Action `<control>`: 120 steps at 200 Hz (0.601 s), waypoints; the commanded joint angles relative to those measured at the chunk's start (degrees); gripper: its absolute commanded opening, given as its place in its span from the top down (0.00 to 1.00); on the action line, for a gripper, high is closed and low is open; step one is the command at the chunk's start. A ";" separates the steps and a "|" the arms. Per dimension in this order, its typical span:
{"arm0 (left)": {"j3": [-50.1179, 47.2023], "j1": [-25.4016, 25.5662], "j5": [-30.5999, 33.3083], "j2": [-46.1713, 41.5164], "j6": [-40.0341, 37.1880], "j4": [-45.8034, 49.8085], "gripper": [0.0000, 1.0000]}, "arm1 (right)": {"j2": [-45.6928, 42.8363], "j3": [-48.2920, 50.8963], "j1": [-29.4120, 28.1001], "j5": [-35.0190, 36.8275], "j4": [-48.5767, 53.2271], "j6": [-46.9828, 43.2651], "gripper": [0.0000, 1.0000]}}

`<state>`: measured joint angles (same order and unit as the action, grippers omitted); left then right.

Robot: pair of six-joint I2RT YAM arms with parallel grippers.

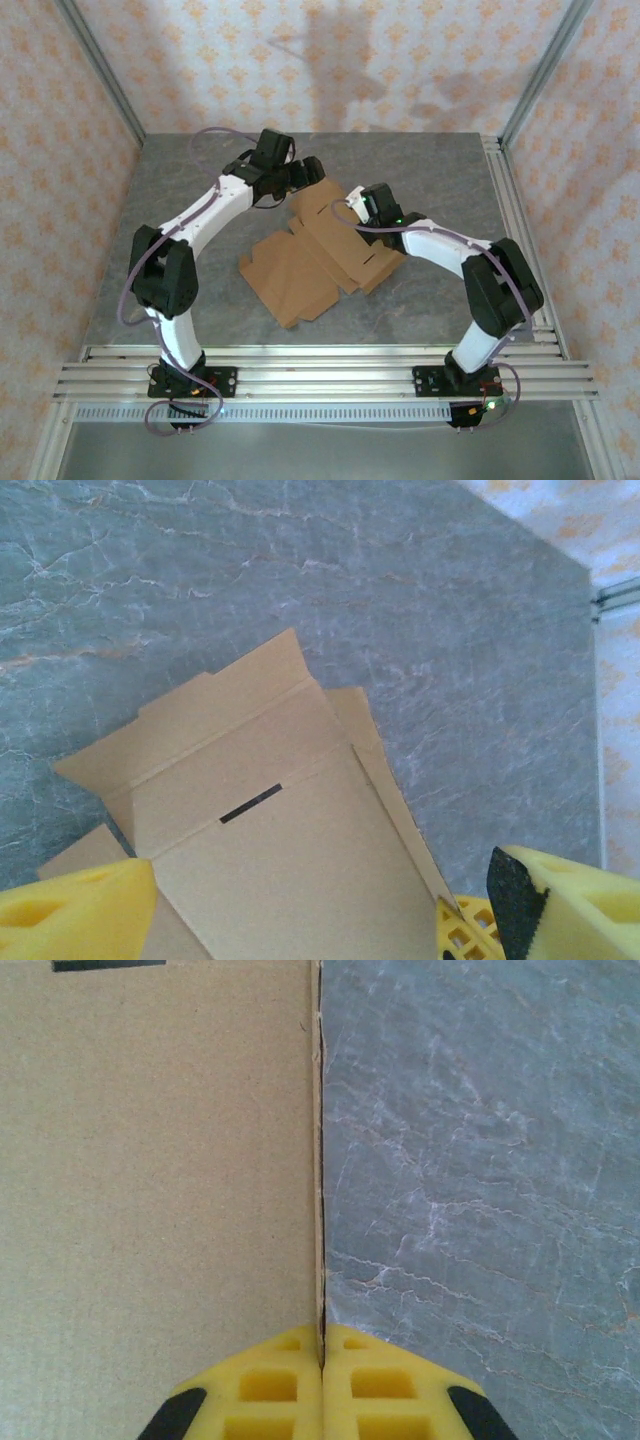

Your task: Fold the paper box

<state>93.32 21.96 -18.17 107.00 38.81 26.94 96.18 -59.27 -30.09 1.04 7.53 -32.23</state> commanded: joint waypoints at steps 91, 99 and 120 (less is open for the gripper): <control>35.65 -0.33 -8.90 25.38 -6.38 16.75 0.16 | 2.98 -1.29 -2.77 6.34 -4.05 -4.95 1.00; 37.44 -0.24 -9.77 26.69 -6.54 17.38 0.16 | 3.07 -1.26 -2.94 6.36 -4.08 -4.95 1.00; 41.55 0.10 -11.25 29.79 -7.17 18.75 0.16 | 3.19 -1.27 -3.27 6.35 -3.96 -4.82 1.00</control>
<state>129.54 21.98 -25.80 134.37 33.65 41.17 98.96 -59.27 -32.62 6.04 4.49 -36.38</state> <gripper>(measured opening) 0.837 0.048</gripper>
